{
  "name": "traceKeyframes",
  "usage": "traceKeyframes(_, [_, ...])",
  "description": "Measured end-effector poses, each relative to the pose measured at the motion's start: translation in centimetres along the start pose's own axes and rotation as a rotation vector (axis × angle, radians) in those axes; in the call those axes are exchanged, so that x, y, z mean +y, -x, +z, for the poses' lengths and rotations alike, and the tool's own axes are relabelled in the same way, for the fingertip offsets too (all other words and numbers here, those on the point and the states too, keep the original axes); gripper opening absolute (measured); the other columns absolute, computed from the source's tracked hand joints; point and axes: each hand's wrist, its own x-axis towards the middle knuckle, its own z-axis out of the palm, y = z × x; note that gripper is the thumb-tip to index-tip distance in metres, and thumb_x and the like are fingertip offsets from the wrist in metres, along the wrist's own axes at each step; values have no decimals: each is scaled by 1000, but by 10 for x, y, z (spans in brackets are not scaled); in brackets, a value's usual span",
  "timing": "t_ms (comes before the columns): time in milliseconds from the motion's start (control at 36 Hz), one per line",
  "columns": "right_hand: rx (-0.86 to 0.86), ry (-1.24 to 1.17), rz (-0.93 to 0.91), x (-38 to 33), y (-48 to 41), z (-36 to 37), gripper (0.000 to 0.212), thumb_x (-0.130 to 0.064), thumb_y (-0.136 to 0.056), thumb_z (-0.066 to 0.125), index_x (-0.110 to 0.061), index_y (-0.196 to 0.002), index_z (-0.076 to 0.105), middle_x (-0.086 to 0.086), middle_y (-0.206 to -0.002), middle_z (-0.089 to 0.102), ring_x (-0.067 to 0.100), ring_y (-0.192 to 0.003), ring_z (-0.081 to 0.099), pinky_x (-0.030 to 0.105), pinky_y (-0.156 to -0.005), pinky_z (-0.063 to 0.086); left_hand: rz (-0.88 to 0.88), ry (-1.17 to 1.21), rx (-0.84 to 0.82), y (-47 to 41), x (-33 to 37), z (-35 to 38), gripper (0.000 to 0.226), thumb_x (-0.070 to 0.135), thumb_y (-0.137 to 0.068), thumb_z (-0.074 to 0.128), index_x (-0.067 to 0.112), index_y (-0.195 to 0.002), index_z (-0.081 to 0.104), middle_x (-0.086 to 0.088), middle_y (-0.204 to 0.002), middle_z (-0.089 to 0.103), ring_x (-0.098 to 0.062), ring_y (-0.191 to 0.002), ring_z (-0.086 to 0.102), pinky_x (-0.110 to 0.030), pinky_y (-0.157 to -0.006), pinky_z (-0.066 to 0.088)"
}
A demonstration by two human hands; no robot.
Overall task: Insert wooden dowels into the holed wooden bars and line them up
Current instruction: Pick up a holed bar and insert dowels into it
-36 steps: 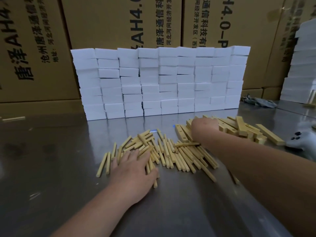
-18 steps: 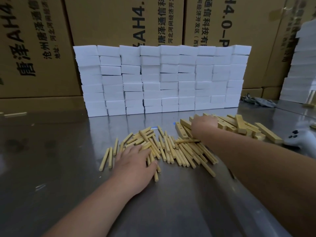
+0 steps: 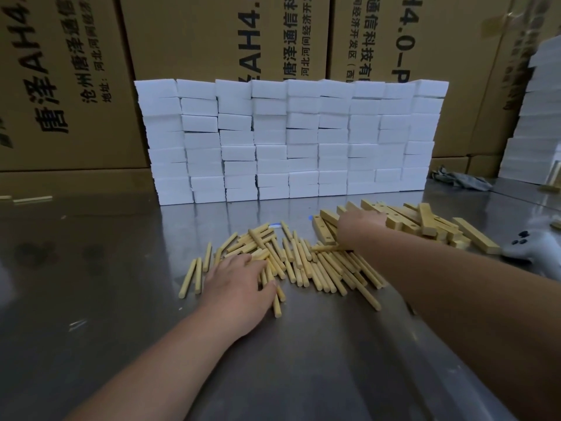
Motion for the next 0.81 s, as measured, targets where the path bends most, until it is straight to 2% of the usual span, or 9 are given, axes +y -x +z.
traceKeyframes(83, [20,13,1,-1,1,-3,10,-13,-87,43,-13,-87,52,1,-79,51,16,-69,47,33,-81,32,0,-5,8,0,0,1,49,50,-91,38,33,-137,38,8,-147,29,-13,-137,18,-35,-111,14])
traceKeyframes(167, [23,13,19,-2,3,-5,18,-15,-87,45,-12,-103,54,5,-96,51,22,-88,50,35,-92,35,-11,-24,21,0,0,0,49,50,-90,38,33,-136,38,8,-147,30,-13,-137,20,-35,-111,15])
traceKeyframes(222, [60,-67,50,-5,5,-9,25,-14,-87,47,-8,-110,53,8,-103,55,24,-96,52,35,-91,38,-18,-44,47,-1,0,0,48,49,-90,40,32,-134,41,9,-144,34,-14,-135,24,-36,-110,16])
traceKeyframes(306, [161,-391,50,-10,14,-19,17,-10,-87,48,-4,-102,50,7,-81,51,23,-79,52,33,-71,42,-59,-47,98,-1,-1,-2,45,47,-89,42,30,-130,47,9,-138,42,-15,-129,31,-36,-109,18])
traceKeyframes(389, [198,-767,-5,-24,37,-32,13,-18,-92,42,-7,-100,42,7,-80,45,24,-75,46,35,-65,38,-109,-59,120,-2,-3,-2,42,46,-88,43,29,-125,51,8,-133,47,-16,-125,36,-38,-112,18])
traceKeyframes(556, [47,-1436,-209,-48,109,-37,39,-29,-95,39,-21,-133,42,-2,-78,61,-2,-36,46,14,-34,32,-136,-37,129,-2,-5,-3,31,42,-88,44,34,-115,58,8,-125,51,-18,-121,38,-40,-111,19])
traceKeyframes(667, [-16,-1597,-238,-48,128,-19,19,-23,-96,41,-28,-104,57,-6,-62,58,-3,-40,43,17,-45,36,-157,-24,148,-1,-5,-7,25,35,-88,48,34,-110,58,6,-119,54,-20,-115,43,-39,-106,25])
traceKeyframes(722, [-46,-1694,-185,-44,128,-15,25,-17,-96,40,-27,-85,60,-6,-53,56,1,-40,42,15,-42,36,-178,-27,170,-2,-6,-8,25,31,-87,50,32,-111,57,6,-116,55,-20,-113,45,-36,-101,26])
traceKeyframes(806, [-174,-1856,-89,-37,122,-15,30,-19,-98,35,-15,-83,61,-5,-46,54,6,-37,38,18,-38,31,-209,-66,173,-3,-8,-8,22,31,-87,50,33,-107,59,6,-111,56,-19,-110,47,-34,-97,27])
